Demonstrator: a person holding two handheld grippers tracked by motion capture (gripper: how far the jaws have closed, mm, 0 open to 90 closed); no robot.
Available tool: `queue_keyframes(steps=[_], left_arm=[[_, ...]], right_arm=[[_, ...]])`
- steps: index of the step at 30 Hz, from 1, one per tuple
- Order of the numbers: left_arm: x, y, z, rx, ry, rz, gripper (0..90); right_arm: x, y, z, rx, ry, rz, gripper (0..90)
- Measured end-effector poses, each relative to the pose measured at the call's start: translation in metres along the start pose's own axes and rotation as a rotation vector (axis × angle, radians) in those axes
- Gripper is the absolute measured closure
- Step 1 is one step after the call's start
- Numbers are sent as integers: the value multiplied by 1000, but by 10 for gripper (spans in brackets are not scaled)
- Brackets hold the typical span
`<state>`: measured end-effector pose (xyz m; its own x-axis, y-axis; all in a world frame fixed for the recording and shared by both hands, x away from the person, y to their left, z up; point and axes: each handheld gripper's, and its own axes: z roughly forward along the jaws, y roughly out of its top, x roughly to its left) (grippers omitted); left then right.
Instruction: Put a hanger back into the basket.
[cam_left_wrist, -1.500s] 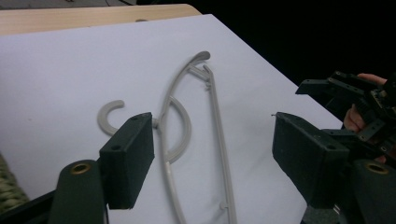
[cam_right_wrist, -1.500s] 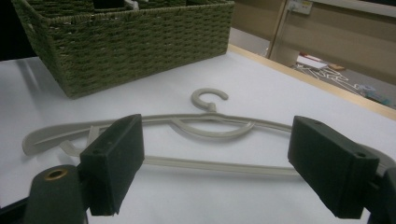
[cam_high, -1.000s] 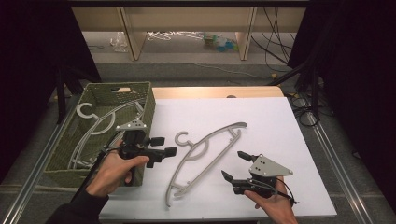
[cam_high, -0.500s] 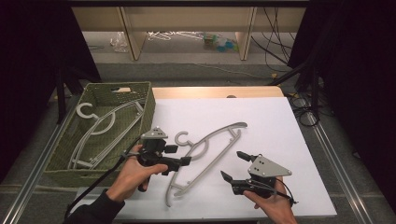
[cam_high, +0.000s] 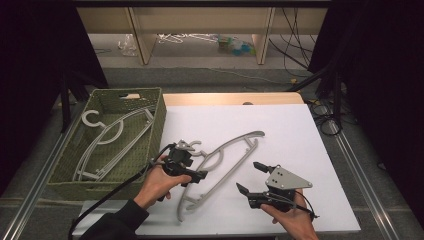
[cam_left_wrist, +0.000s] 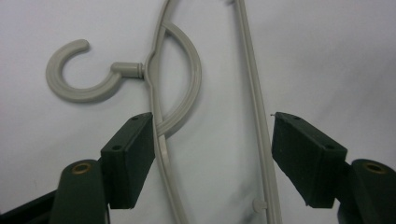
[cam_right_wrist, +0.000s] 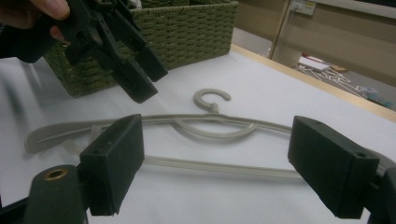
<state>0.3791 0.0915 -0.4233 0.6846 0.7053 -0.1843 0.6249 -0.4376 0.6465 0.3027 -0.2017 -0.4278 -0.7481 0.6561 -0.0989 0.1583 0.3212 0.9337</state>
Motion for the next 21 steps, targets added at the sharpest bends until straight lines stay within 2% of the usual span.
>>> queue_keyframes(steps=[3,4,5,6,8,11,12,13,16,18,21], left_arm=[[0,-1,5,22,12,9,305],[1,-3,8,11,11,2,305],[3,-3,10,24,13,12,308],[4,-3,11,44,17,-5,308],[5,-4,14,70,28,11,325],[8,-5,21,116,41,9,337],[10,-6,24,129,46,3,344],[11,-6,27,143,58,3,359],[12,-7,30,159,98,15,366],[17,-7,33,162,109,2,371],[18,-8,35,173,119,4,383]], right_arm=[[0,0,0,4,4,-3,192],[0,0,0,4,4,-3,192],[1,1,0,3,3,-1,192],[1,1,0,3,3,-1,192],[1,0,-1,19,2,-4,192],[1,1,0,7,2,-4,192],[1,1,0,19,3,-4,192],[1,0,1,5,1,-5,192],[1,1,1,10,10,-4,192],[1,0,1,13,12,-9,192],[2,1,1,9,11,-5,192]])
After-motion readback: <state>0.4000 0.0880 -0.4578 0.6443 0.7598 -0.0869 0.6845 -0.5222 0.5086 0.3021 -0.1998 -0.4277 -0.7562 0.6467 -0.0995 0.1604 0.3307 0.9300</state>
